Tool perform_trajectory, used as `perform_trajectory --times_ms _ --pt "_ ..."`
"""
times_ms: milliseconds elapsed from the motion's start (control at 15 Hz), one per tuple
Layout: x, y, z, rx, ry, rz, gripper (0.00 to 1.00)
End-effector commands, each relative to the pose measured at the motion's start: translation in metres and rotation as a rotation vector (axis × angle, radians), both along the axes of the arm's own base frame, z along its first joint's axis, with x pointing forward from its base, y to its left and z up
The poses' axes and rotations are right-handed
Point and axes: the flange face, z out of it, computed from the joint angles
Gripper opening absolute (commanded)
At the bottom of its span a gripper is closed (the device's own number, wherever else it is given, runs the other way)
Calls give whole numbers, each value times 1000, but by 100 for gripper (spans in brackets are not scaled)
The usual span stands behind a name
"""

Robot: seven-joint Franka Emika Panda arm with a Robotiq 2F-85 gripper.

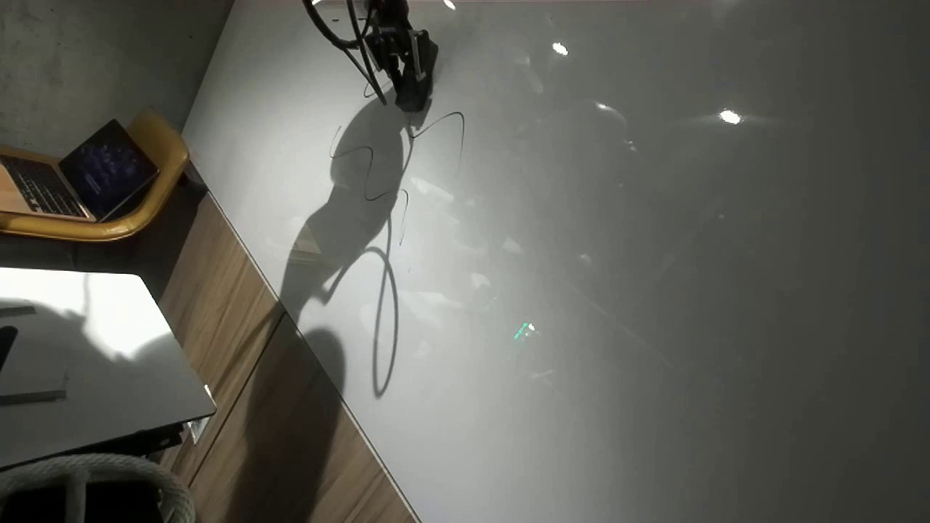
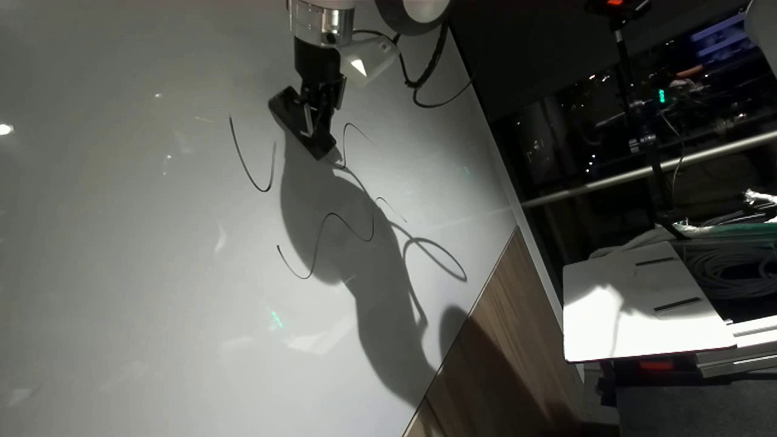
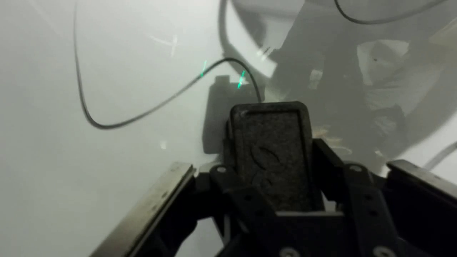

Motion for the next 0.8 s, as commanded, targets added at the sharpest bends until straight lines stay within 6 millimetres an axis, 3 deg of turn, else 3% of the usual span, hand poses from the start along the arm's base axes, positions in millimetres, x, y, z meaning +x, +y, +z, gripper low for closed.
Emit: perform_trajectory --times_ms 0,733 --pt "34 -72 -21 24 -1 -65 29" --pt "53 -183 -60 44 46 -206 29"
